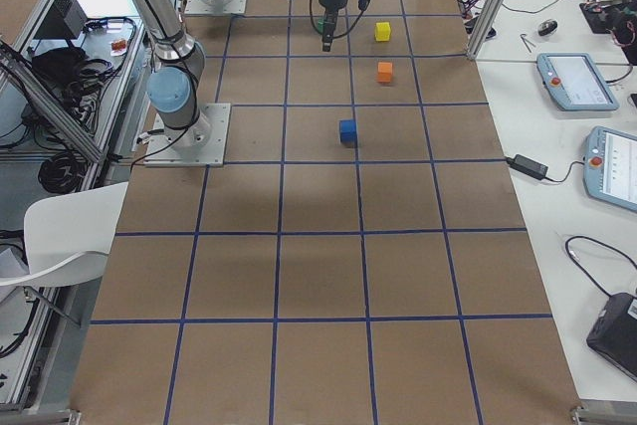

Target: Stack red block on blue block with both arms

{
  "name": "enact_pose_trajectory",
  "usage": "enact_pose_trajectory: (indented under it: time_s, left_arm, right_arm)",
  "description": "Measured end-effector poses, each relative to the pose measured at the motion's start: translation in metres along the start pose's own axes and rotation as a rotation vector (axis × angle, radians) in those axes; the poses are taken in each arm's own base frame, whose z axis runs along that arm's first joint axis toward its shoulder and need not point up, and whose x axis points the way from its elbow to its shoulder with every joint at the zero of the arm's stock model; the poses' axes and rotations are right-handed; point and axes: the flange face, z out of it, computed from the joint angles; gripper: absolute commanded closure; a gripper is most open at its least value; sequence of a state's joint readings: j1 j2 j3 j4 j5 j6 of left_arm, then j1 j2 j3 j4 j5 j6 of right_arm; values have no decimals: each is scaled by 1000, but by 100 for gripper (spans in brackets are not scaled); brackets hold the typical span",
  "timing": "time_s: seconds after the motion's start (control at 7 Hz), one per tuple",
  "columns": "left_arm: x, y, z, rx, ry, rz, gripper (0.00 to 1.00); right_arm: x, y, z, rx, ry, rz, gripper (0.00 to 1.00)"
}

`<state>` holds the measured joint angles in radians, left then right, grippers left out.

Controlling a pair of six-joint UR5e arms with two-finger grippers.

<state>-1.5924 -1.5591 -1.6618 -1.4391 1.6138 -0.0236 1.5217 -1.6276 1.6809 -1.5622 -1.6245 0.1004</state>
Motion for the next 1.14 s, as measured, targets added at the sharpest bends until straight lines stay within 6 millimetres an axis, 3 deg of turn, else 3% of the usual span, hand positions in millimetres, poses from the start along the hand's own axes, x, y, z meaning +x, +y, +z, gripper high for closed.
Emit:
enact_pose_trajectory:
  time_s: [0.43,0.71,1.14]
  left_arm:
    - [-50,3,94,-114,11,11,0]
    - [-71,16,159,-66,8,39,0]
    - [-88,37,220,-80,11,14,0]
  right_arm:
    - [3,13,16,-9,24,-1,0]
    - [4,13,18,27,20,2,0]
    - [7,8,8,55,11,10,0]
